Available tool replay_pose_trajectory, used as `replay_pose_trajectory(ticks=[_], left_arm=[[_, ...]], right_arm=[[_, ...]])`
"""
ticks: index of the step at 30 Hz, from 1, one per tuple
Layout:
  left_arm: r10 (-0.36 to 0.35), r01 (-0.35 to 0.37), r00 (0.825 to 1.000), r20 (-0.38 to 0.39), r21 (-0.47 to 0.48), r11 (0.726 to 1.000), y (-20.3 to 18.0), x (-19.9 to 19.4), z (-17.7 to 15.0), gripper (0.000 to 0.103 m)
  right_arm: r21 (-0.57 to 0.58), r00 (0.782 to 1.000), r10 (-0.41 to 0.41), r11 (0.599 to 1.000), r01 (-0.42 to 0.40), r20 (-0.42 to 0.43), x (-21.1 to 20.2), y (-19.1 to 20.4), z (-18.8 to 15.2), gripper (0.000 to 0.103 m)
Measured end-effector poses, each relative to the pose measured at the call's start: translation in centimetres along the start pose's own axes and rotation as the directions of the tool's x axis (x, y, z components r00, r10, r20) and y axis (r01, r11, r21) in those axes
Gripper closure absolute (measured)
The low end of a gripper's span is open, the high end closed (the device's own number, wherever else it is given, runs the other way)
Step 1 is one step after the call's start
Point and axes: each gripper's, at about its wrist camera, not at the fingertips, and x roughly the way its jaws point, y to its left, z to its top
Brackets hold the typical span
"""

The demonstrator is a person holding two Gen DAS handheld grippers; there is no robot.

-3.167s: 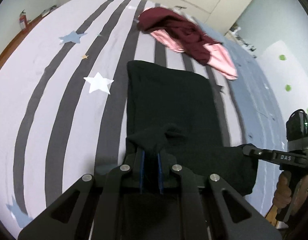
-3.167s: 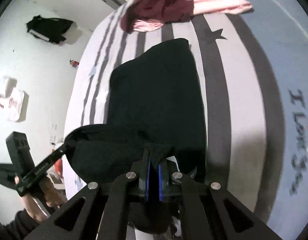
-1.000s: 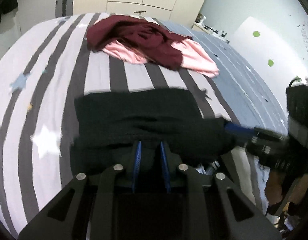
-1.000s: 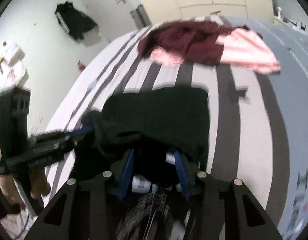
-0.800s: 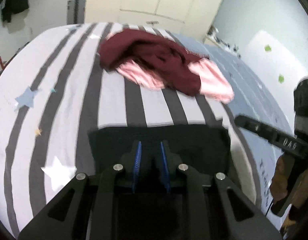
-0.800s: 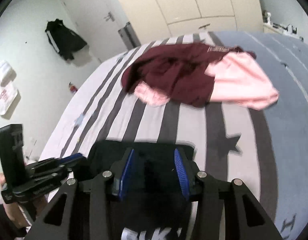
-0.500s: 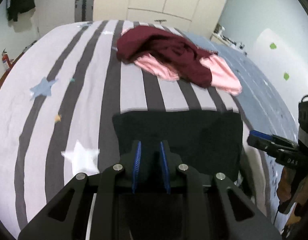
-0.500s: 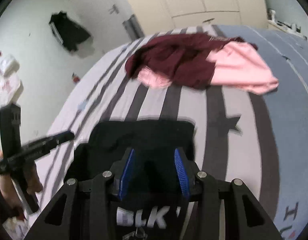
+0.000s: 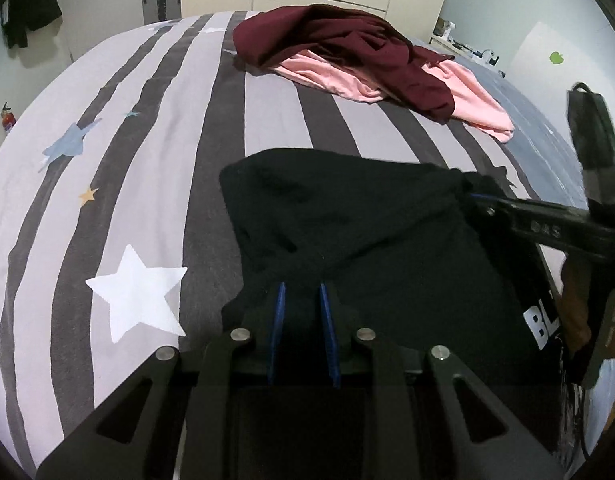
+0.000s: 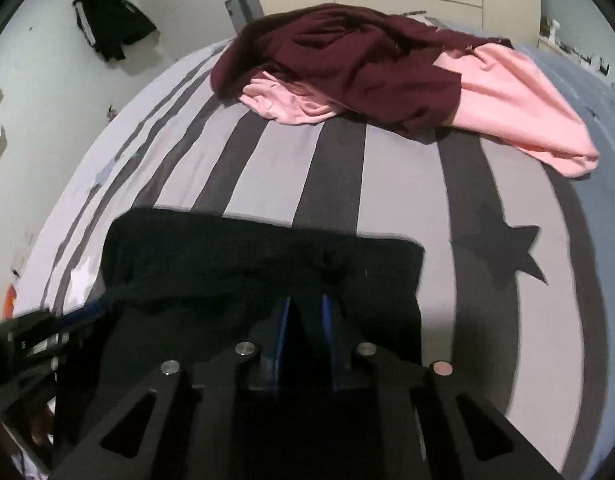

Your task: Fold clothes

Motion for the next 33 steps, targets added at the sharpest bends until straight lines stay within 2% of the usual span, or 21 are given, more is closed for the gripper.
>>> replay_pose_trajectory(ticks=[3,6,9,12,17,23,26,30,33], left_arm=[[-0.01,0.011,1.0,0.018,-0.046,0.999,0.6,-0.9,0.2,0.086],[0.014,-0.011,0.998,0.059,-0.05,0.999,0.9,-2.7,0.8,0.086],[0.014,-0.009,0.996,0.091,-0.055,0.998,1.2,-4.3,1.5,0.086],[-0.021,0.025,0.994,0.106,-0.027,0.999,0.2,-5.6,1.8,0.086],[-0.092,0.093,0.992,0.086,-0.011,0.996,-2.4,-6.3,1.4,0.086],[-0.141,0.144,0.989,0.043,-0.073,0.987,-5.3,-7.9,-1.9,0.086],[-0.141,0.141,0.99,0.001,-0.11,0.984,-6.0,-8.7,-5.0,0.086],[-0.067,0.061,0.996,-0.055,-0.098,0.993,-6.4,-7.6,-8.3,0.086],[-0.045,0.04,0.997,-0.061,-0.09,0.995,-6.3,-6.5,-9.7,0.086]], right_arm=[[0.003,1.0,-0.005,1.0,0.005,0.019,0.3,-0.2,0.9,0.091],[0.023,0.999,-0.024,0.999,0.023,0.043,-0.1,-0.7,1.7,0.091],[0.057,0.995,-0.034,0.998,0.029,0.09,-2.3,-1.9,2.4,0.091],[0.036,0.991,-0.035,0.999,0.031,0.131,-5.2,-2.0,1.5,0.091],[-0.006,0.99,-0.025,1.0,0.026,0.139,-9.8,-0.2,-2.9,0.091],[-0.019,0.997,0.038,0.999,-0.037,0.071,-12.8,3.8,-9.2,0.091],[-0.005,0.998,0.052,0.999,-0.051,0.044,-13.0,5.1,-11.6,0.091],[0.009,0.999,0.04,0.999,-0.04,0.01,-12.1,6.4,-14.7,0.091],[0.019,0.999,0.032,0.999,-0.031,-0.015,-11.4,7.3,-16.9,0.091]])
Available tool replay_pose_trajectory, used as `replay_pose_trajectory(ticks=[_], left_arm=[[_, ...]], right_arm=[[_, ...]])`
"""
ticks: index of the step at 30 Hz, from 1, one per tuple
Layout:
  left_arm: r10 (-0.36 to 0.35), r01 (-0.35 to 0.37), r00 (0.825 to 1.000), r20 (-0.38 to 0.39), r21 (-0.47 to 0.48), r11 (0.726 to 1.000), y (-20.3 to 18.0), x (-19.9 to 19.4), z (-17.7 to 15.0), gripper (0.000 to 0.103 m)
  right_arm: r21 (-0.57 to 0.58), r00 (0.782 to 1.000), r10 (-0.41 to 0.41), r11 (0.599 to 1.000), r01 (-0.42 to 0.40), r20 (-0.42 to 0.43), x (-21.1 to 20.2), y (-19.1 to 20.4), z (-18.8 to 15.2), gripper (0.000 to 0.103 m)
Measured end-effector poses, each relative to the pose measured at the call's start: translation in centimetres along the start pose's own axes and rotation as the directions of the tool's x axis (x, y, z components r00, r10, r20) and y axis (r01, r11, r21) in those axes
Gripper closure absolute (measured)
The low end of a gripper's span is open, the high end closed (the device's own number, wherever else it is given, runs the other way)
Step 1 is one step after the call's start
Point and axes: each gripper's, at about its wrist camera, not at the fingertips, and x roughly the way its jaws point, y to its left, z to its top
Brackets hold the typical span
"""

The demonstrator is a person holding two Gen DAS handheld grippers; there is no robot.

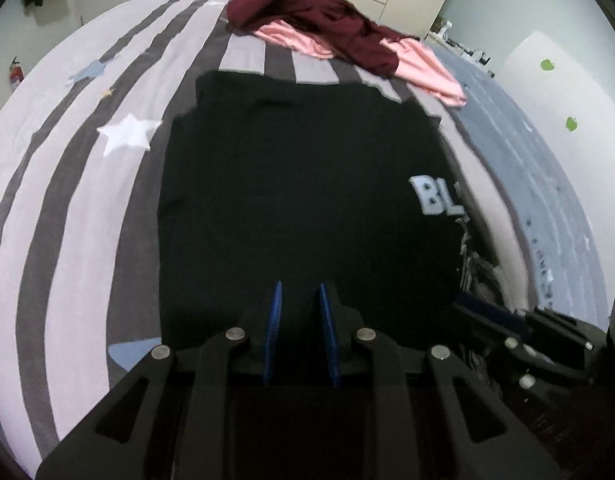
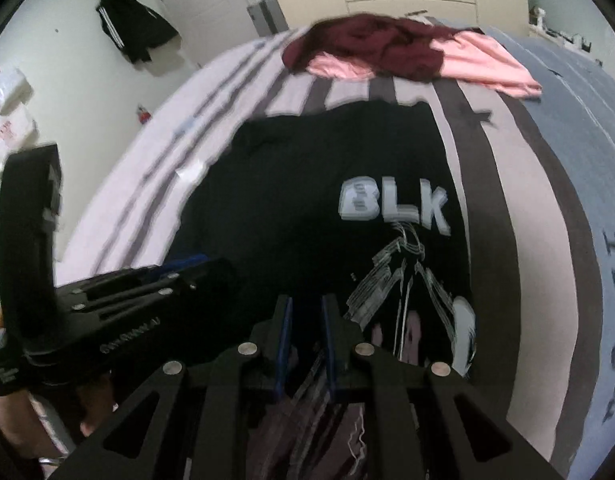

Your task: Fold clothes

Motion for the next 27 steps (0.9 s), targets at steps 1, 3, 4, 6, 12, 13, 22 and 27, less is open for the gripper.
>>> replay_pose_trajectory(ticks=[1,3,4,6,12,13,22,27], left_arm=[[0.001,-0.001,1.0,0.002,0.003,1.0,0.1,0.2,-0.2,0.086],[0.004,-0.004,1.0,0.003,0.006,1.0,0.2,0.7,-0.6,0.086],[-0.001,0.001,1.0,0.005,0.007,1.0,0.4,0.7,-0.7,0.086],[-0.004,0.004,1.0,0.004,0.012,1.0,0.4,0.6,-0.6,0.086],[0.005,-0.005,0.998,0.068,-0.001,1.0,-0.1,-4.0,-1.2,0.086],[0.004,-0.004,0.997,0.077,0.009,1.0,-0.4,-4.9,-1.7,0.086],[-0.025,0.023,0.999,0.046,0.052,0.998,-2.8,-6.0,-8.3,0.086],[-0.002,-0.002,0.998,0.066,0.065,0.998,-2.5,-3.7,-11.3,0.086]], right_arm=[[-0.002,1.0,-0.003,1.0,0.003,-0.002,0.3,0.0,-0.6,0.09],[-0.013,1.0,-0.009,1.0,0.009,0.002,0.9,-0.2,-1.6,0.09],[-0.019,1.0,-0.013,1.0,0.013,0.005,0.8,-0.3,-1.8,0.09],[-0.033,1.0,-0.024,0.999,0.024,0.014,0.5,-0.2,-1.8,0.091],[-0.009,0.996,-0.042,0.999,0.043,0.074,-2.3,-0.4,-1.7,0.091],[-0.003,0.996,-0.039,0.999,0.039,0.079,-2.8,-0.4,-2.0,0.091],[-0.028,0.997,-0.02,0.999,0.022,0.079,-3.4,0.4,-5.6,0.091],[-0.055,0.997,-0.014,0.998,0.018,0.074,-3.0,0.9,-7.7,0.09]])
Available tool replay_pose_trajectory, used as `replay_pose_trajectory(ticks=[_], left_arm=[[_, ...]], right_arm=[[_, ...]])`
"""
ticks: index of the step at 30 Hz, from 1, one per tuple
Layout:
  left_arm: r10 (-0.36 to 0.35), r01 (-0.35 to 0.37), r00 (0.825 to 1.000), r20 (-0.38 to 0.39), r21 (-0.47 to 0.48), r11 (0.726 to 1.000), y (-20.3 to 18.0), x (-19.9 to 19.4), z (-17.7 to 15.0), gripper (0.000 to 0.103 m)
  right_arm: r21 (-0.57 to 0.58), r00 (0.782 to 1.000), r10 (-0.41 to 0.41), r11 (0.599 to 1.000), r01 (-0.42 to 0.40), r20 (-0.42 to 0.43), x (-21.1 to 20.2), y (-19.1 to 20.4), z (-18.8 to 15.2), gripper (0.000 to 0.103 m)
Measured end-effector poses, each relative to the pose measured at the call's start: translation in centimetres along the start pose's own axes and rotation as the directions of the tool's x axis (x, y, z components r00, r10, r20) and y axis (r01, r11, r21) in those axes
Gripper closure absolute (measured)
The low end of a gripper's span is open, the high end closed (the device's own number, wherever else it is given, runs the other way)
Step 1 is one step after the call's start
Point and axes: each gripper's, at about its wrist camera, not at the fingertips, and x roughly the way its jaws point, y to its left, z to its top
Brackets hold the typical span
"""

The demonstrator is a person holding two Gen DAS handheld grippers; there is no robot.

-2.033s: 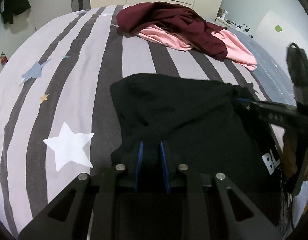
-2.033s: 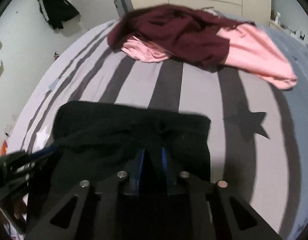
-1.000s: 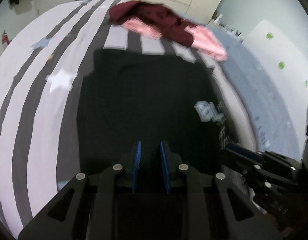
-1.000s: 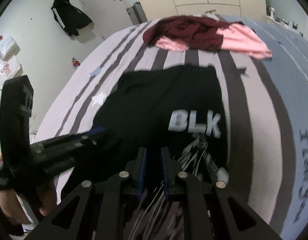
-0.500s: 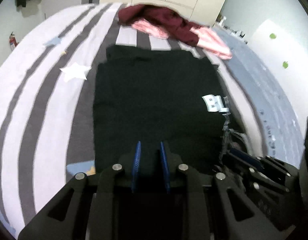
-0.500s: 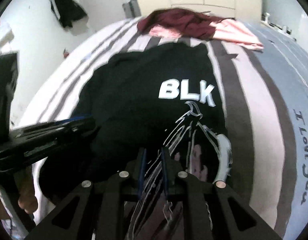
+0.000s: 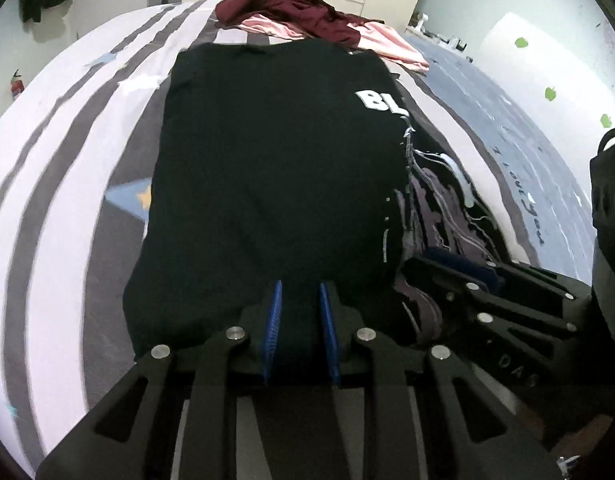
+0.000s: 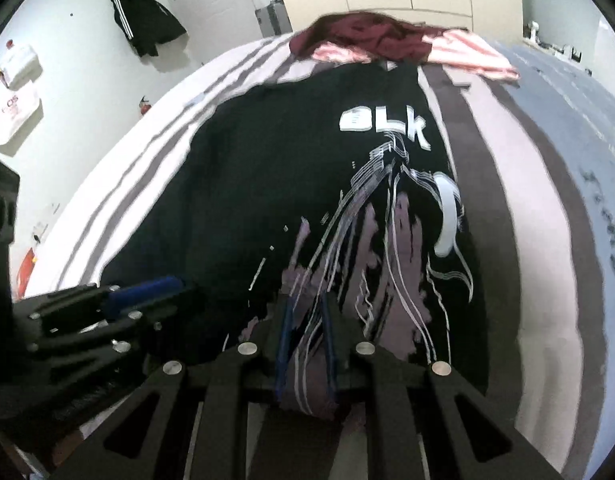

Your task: Fold clothes

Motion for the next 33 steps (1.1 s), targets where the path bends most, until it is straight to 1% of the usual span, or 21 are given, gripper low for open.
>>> replay_pose_trajectory(ticks=[1,3,5,8,10,12,13,14,16,18,21,22,24,25,27,30,33], left_arm=[[0.009,-0.009,1.0,0.008,0.014,1.0,-0.2,-0.1,-0.1,0.086],[0.017,-0.017,1.0,-0.001,0.019,1.0,-0.4,-0.6,0.5,0.086],[0.025,-0.025,1.0,-0.004,0.021,0.999,-0.6,-1.3,1.1,0.086],[0.049,-0.049,0.998,0.042,0.005,0.999,0.1,-3.3,1.8,0.086],[0.085,-0.085,0.995,0.054,-0.006,0.996,1.0,-4.1,1.7,0.086],[0.123,-0.123,0.992,0.03,-0.006,0.992,2.2,-3.6,0.6,0.086],[0.135,-0.135,0.991,0.015,-0.003,0.991,2.7,-3.0,0.0,0.086],[0.132,-0.132,0.991,0.009,0.003,0.991,3.1,-2.3,-0.5,0.086],[0.136,-0.136,0.99,0.022,0.009,0.991,3.1,-1.6,-1.1,0.086],[0.132,-0.132,0.991,0.016,-0.008,0.991,3.3,-1.5,-1.1,0.086],[0.102,-0.102,0.995,-0.004,-0.066,0.993,4.0,-2.3,-0.4,0.086],[0.097,-0.098,0.995,-0.006,-0.082,0.992,4.2,-2.8,0.0,0.086],[0.12,-0.117,0.993,0.018,-0.095,0.989,4.2,-4.0,1.0,0.086],[0.127,-0.123,0.991,0.034,-0.102,0.987,4.2,-4.6,1.5,0.086],[0.112,-0.103,0.991,0.074,-0.111,0.988,4.2,-5.4,3.1,0.086],[0.078,-0.065,0.99,0.117,-0.106,0.992,3.8,-5.0,5.3,0.086],[0.05,-0.038,0.991,0.128,-0.091,0.995,3.1,-3.1,6.8,0.086]], right_arm=[[-0.005,1.0,0.001,1.0,-0.001,-0.001,0.1,0.1,-0.4,0.09],[-0.016,1.0,0.004,1.0,-0.004,-0.003,0.2,0.3,-1.2,0.09],[-0.018,1.0,-0.007,1.0,0.007,-0.001,-0.5,0.6,-1.0,0.091],[-0.001,0.999,-0.028,1.0,0.028,0.043,-2.6,0.2,-0.5,0.091],[0.007,0.998,-0.051,0.999,0.05,0.045,-3.2,-0.6,-0.7,0.091],[0.026,0.997,-0.081,0.996,0.08,0.013,-2.9,-1.9,-1.6,0.091],[0.033,0.997,-0.08,0.996,0.08,0.002,-2.6,-2.4,-2.2,0.091],[0.033,0.997,-0.074,0.997,0.074,-0.001,-2.3,-2.9,-2.7,0.091],[0.035,0.998,-0.061,0.998,0.061,-0.005,-1.7,-3.7,-3.8,0.09],[0.027,0.998,-0.06,0.998,0.06,-0.009,-1.5,-3.8,-3.8,0.091],[0.04,0.998,-0.054,0.998,0.055,-0.027,-1.9,-4.0,-3.4,0.091],[0.039,0.997,-0.065,0.997,0.067,-0.033,-2.2,-4.0,-3.1,0.091],[0.05,0.995,-0.096,0.994,0.097,-0.024,-3.5,-4.1,-2.1,0.091],[0.06,0.995,-0.095,0.994,0.095,-0.007,-4.2,-4.2,-1.6,0.091],[0.063,0.996,-0.086,0.994,0.085,0.021,-4.8,-4.3,-0.3,0.091],[0.048,0.996,-0.06,0.997,0.057,0.06,-4.4,-3.8,1.9,0.091],[0.026,0.995,-0.021,0.999,0.019,0.1,-2.9,-2.7,4.1,0.091]])
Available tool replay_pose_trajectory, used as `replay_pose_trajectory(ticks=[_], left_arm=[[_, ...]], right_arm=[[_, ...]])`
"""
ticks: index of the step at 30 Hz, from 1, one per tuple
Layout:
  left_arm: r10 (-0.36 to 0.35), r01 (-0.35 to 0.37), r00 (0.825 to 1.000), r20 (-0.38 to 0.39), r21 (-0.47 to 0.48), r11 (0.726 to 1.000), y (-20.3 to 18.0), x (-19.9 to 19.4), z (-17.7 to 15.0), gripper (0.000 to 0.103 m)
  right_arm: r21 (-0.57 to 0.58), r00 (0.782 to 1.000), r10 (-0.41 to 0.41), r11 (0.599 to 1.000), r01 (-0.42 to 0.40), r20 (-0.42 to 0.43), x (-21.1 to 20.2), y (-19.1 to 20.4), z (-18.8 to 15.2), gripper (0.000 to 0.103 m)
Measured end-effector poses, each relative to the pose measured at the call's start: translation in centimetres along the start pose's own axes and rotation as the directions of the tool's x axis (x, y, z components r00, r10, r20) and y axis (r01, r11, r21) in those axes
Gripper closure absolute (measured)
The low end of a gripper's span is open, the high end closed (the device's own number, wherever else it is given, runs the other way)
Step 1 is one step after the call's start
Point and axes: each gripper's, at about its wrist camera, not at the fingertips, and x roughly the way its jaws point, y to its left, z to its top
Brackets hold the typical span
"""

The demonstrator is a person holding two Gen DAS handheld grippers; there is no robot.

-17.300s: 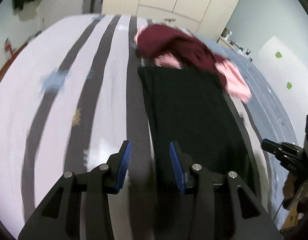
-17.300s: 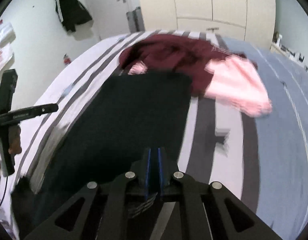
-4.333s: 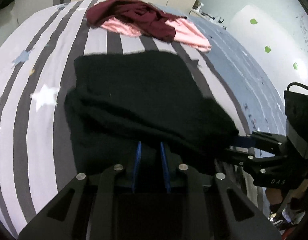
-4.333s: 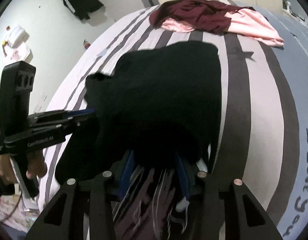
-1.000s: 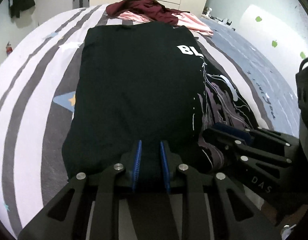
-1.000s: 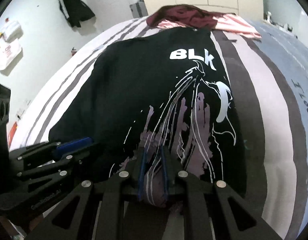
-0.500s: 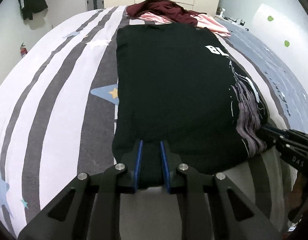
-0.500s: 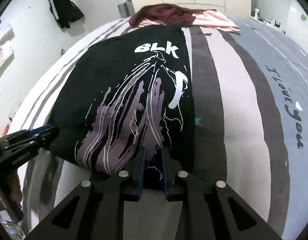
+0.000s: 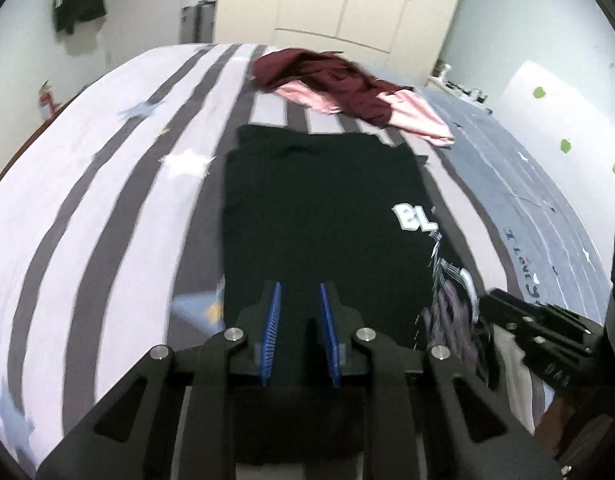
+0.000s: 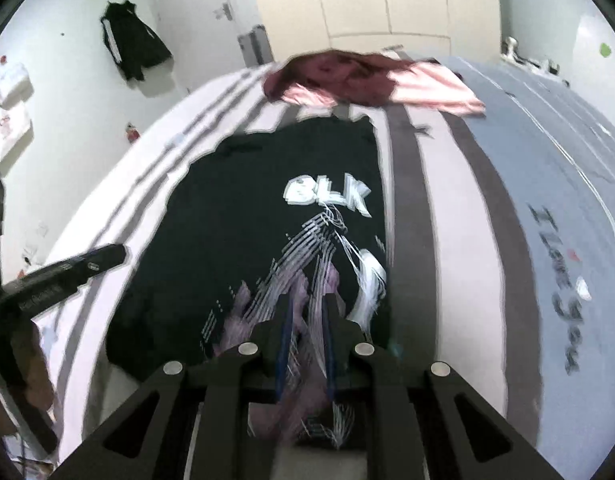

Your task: Fold clothes

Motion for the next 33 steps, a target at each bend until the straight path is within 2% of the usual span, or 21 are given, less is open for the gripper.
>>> replay_pose_trajectory(ticks=[5,8,11,14,17,21,24,26,28,30,33], left_arm=[[-0.044,0.044,0.999,0.007,0.016,0.999,-1.3,3.4,1.7,0.086],[-0.021,0.021,0.999,-0.046,0.003,1.0,-0.9,6.1,0.7,0.086],[-0.011,0.012,0.999,-0.043,0.029,0.999,-0.7,7.6,-1.0,0.086],[-0.005,0.008,0.998,-0.055,0.049,0.999,-0.9,7.8,-0.8,0.086],[-0.008,0.01,0.999,-0.051,0.043,0.999,-0.8,6.6,1.3,0.086],[-0.007,0.006,1.0,0.023,0.007,1.0,0.5,6.2,4.7,0.086],[0.02,-0.02,1.0,0.012,-0.002,1.0,1.9,8.3,5.5,0.086],[0.031,-0.031,0.999,-0.01,0.0,1.0,2.8,10.0,5.2,0.086],[-0.011,0.01,0.999,-0.031,-0.04,0.999,3.9,11.3,4.6,0.086],[-0.024,0.023,0.999,-0.037,-0.05,0.999,4.1,11.3,5.0,0.086],[0.006,-0.006,0.999,-0.035,-0.012,1.0,3.3,10.3,6.0,0.086]], right_arm=[[0.034,0.999,0.034,0.999,-0.035,0.033,3.8,1.4,2.6,0.091],[0.069,1.0,0.024,0.997,-0.025,0.009,6.6,1.2,2.7,0.091],[0.067,1.0,0.014,0.998,-0.013,-0.024,8.7,0.7,1.1,0.091],[0.047,1.0,0.014,0.999,-0.013,-0.028,8.8,0.7,1.0,0.091],[0.03,0.999,0.011,0.999,-0.01,-0.037,8.0,0.9,2.2,0.091],[0.042,0.999,0.018,0.999,-0.019,0.029,6.8,0.4,4.8,0.091],[0.045,0.999,0.006,0.999,-0.008,0.051,7.9,-0.2,6.5,0.091],[0.029,0.999,-0.019,0.999,0.018,0.028,9.9,-0.7,6.7,0.091],[0.042,0.999,-0.026,0.999,0.026,-0.021,12.1,-1.6,6.1,0.091],[0.048,0.999,-0.027,0.998,0.029,-0.03,12.5,-1.9,6.1,0.091],[0.025,0.998,-0.051,0.998,0.051,-0.025,11.9,-1.4,6.8,0.091]])
